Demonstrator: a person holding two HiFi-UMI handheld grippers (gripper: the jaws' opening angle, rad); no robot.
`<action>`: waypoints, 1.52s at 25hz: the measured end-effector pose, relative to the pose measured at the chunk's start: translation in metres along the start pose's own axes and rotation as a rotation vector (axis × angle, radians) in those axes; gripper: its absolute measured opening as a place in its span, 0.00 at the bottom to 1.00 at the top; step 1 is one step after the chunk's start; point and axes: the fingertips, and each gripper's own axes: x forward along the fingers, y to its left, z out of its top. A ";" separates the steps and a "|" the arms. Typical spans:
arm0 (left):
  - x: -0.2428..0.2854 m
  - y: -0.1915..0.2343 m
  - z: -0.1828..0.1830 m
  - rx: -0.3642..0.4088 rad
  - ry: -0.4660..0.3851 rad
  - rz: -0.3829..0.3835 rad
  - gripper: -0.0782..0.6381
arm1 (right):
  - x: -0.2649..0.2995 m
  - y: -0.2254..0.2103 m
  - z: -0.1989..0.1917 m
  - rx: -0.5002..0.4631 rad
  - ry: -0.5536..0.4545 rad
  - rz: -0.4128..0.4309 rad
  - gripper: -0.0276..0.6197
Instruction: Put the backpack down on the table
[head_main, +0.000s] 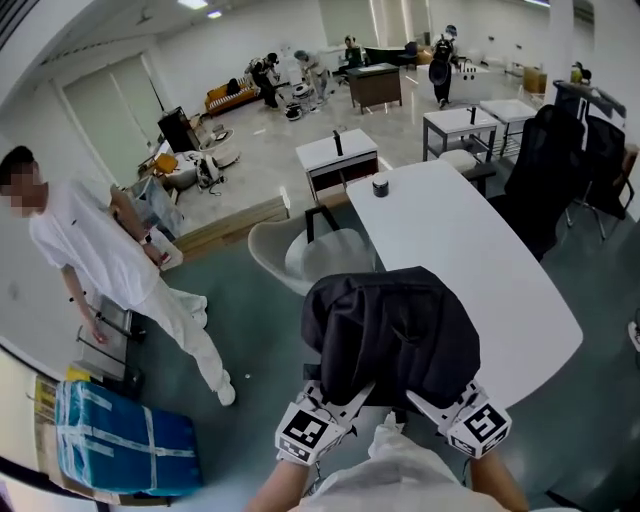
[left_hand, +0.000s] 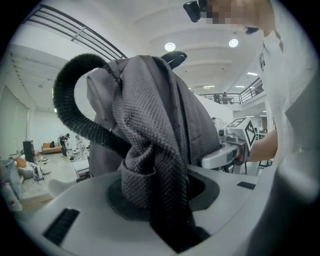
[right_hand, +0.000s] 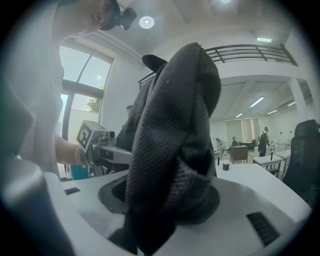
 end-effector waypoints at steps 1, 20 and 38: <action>0.010 0.009 0.001 -0.004 0.002 -0.009 0.33 | 0.007 -0.012 0.001 0.003 -0.001 -0.005 0.37; 0.190 0.097 0.060 0.084 -0.019 -0.232 0.33 | 0.048 -0.194 0.026 0.017 -0.042 -0.234 0.38; 0.363 0.166 0.083 0.114 -0.017 -0.569 0.33 | 0.084 -0.349 0.019 0.099 -0.009 -0.590 0.38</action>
